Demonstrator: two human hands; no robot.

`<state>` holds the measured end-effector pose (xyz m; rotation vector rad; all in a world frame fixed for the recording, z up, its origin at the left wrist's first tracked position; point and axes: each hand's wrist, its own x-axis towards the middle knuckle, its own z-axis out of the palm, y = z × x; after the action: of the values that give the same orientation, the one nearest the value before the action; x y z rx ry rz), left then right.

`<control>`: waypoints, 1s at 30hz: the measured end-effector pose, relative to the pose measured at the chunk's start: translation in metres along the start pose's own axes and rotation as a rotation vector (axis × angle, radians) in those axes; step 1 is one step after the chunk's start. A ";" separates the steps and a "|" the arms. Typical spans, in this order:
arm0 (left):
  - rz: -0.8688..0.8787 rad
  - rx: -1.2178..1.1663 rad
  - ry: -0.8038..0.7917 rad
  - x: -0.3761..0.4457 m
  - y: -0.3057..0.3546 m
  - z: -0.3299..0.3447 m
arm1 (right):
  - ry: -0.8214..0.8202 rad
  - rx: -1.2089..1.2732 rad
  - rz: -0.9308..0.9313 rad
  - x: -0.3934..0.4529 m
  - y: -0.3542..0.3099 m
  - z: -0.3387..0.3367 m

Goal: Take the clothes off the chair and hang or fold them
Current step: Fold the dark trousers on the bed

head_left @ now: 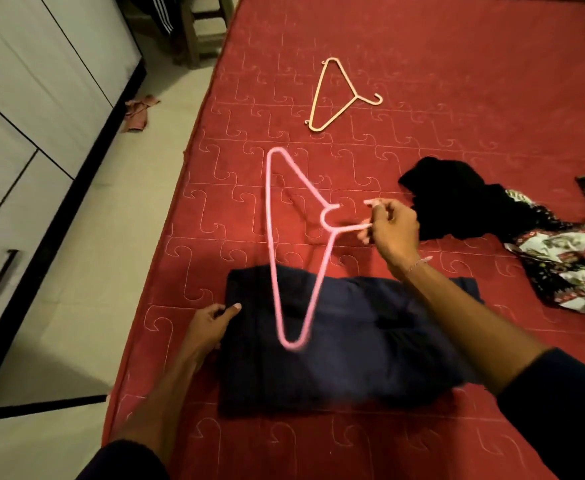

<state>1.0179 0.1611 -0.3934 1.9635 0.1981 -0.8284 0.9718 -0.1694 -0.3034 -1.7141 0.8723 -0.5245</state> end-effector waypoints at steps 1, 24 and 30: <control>-0.016 0.018 -0.037 -0.003 0.000 0.000 | -0.032 -0.057 -0.059 -0.009 -0.001 -0.010; 0.137 0.004 -0.347 -0.056 0.066 0.135 | -0.272 -0.147 -0.245 -0.133 -0.005 -0.050; -0.016 -0.284 -0.324 -0.064 0.062 0.143 | -0.635 -0.256 -0.185 -0.120 0.018 -0.057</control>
<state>0.9310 0.0224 -0.3536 1.5423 0.1311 -1.0544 0.8493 -0.1148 -0.2930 -2.0367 0.3323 0.0342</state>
